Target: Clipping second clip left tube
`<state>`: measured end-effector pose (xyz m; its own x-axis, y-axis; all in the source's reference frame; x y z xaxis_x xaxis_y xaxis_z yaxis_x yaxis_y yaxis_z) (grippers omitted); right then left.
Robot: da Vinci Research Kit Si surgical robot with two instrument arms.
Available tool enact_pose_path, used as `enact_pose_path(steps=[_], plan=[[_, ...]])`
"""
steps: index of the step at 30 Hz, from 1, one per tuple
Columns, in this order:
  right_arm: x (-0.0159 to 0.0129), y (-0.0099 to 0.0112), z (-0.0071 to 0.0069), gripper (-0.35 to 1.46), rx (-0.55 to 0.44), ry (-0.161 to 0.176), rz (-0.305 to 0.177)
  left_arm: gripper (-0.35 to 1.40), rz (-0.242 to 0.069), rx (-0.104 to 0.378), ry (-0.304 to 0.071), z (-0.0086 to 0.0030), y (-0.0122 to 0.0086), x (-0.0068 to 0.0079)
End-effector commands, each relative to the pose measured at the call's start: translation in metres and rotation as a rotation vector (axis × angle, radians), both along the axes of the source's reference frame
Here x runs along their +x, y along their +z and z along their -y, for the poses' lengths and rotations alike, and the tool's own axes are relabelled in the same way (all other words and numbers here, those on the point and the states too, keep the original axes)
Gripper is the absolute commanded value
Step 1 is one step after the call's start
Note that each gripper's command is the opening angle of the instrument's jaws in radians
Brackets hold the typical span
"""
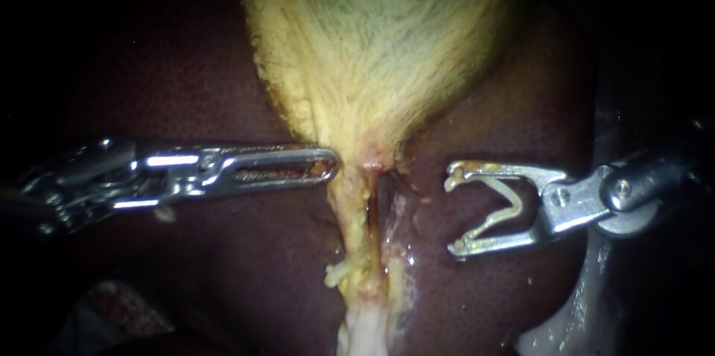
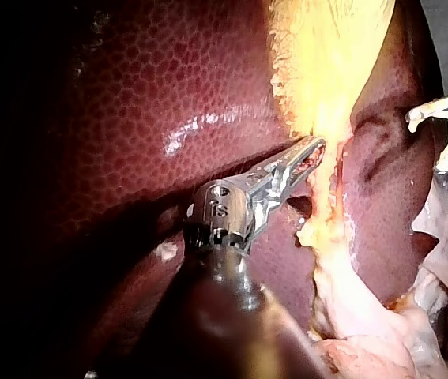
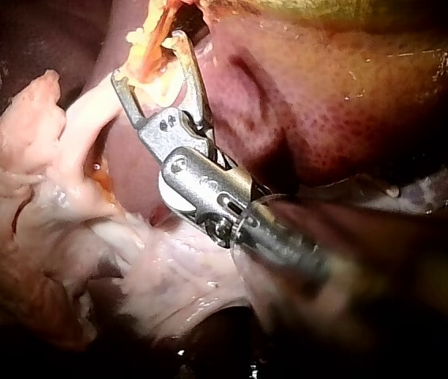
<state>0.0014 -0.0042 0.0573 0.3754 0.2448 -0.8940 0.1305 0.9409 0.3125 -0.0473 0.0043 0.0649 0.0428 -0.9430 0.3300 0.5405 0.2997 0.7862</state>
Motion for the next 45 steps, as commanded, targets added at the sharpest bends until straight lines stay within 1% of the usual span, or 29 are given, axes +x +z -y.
enact_pose_path(steps=[1, 4, 7, 9, 13, 17, 19, 23, 25, 28, 30, 32, 33, 40, 42, 45], plan=[[0.0001, -0.0001, 0.0001, 0.60, 0.001, -0.002, -0.001, -0.35, 0.000, 0.000, 0.000, 0.0000, 0.0000, 0.0000], [0.0004, -0.0001, 0.0004, 0.60, 0.000, -0.005, -0.003, -0.35, 0.001, 0.000, 0.001, 0.0001, -0.0001, 0.0003], [0.0013, 0.0002, 0.0011, 0.60, -0.004, -0.019, -0.013, -0.35, 0.004, 0.001, 0.005, 0.0001, -0.0003, 0.0011], [0.0021, 0.0007, 0.0018, 0.60, 0.014, -0.015, -0.010, -0.35, 0.008, 0.004, 0.011, 0.0002, -0.0006, 0.0019], [0.0046, 0.0021, 0.0034, 0.59, 0.060, -0.015, -0.008, -0.35, 0.001, 0.000, 0.005, 0.0003, -0.0012, 0.0038], [0.0082, 0.0041, 0.0051, 0.59, 0.092, -0.010, -0.001, -0.35, -0.008, -0.004, -0.005, 0.0004, -0.0019, 0.0059], [0.0095, 0.0050, 0.0057, 0.59, 0.101, -0.009, 0.001, -0.35, -0.011, -0.005, -0.009, 0.0003, -0.0021, 0.0064], [0.0117, 0.0073, 0.0066, 0.60, 0.138, -0.002, 0.006, -0.35, -0.012, -0.004, -0.009, 0.0004, -0.0025, 0.0065], [0.0121, 0.0083, 0.0067, 0.59, 0.134, -0.005, 0.012, -0.35, -0.012, -0.004, -0.010, 0.0005, -0.0027, 0.0064], [0.0123, 0.0097, 0.0062, 0.58, 0.141, -0.003, 0.021, -0.35, -0.014, -0.004, -0.012, 0.0007, -0.0031, 0.0063], [0.0122, 0.0106, 0.0056, 0.58, 0.146, -0.005, 0.034, -0.35, -0.015, -0.004, -0.014, 0.0009, -0.0035, 0.0062], [0.0120, 0.0113, 0.0051, 0.57, 0.149, -0.014, 0.056, -0.35, -0.015, -0.004, -0.015, 0.0010, -0.0038, 0.0061], [0.0119, 0.0119, 0.0050, 0.57, 0.148, -0.024, 0.071, -0.35, -0.018, -0.002, -0.015, 0.0011, -0.0040, 0.0060], [0.0116, 0.0147, 0.0053, 0.56, 0.126, -0.043, 0.136, -0.35, -0.015, -0.002, -0.021, 0.0012, -0.0049, 0.0058], [0.0118, 0.0152, 0.0055, 0.56, 0.122, -0.048, 0.147, -0.35, -0.015, -0.002, -0.021, 0.0012, -0.0051, 0.0057], [0.0121, 0.0157, 0.0057, 0.56, 0.119, -0.048, 0.150, -0.35, -0.011, -0.002, -0.022, 0.0013, -0.0053, 0.0056]])
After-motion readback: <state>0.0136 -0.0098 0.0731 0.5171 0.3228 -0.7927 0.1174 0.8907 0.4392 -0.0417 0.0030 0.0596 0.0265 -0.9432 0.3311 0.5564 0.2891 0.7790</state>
